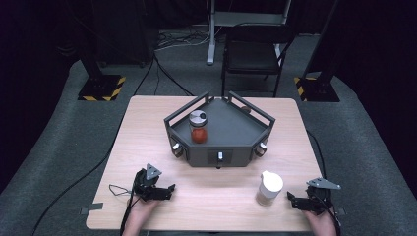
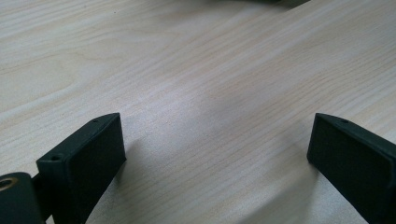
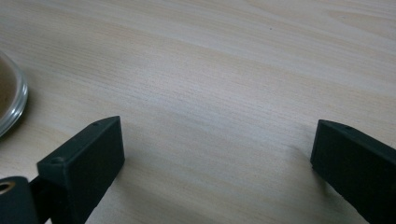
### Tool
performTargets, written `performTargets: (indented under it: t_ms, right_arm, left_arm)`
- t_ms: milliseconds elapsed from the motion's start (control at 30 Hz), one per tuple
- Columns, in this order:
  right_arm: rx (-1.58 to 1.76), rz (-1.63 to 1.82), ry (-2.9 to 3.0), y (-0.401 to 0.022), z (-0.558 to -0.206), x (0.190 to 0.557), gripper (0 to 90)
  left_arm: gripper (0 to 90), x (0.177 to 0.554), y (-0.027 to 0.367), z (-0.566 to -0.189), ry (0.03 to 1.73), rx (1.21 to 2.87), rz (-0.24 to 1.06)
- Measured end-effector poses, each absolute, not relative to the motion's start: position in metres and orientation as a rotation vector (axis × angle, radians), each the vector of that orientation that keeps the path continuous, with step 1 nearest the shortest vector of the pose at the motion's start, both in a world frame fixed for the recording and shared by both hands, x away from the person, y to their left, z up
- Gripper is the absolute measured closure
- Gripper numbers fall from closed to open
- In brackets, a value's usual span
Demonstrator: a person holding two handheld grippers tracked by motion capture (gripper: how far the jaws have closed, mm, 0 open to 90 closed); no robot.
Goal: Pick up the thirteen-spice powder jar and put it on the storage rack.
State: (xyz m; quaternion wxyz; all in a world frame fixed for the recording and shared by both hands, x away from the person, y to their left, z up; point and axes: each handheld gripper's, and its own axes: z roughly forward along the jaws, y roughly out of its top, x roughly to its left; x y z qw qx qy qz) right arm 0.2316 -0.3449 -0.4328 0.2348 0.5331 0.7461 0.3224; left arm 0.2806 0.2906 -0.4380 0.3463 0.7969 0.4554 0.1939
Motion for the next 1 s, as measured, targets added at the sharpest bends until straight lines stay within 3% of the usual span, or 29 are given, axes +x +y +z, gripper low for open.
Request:
performTargets:
  t_ms: [1000]
  right_arm:
    - [1.466,0.893,2.049,-0.3462,-0.4326,0.2301,1.9]
  left_arm:
    - [4.1,0.2808,0.2906,-0.4377,1.18,2.071,0.502]
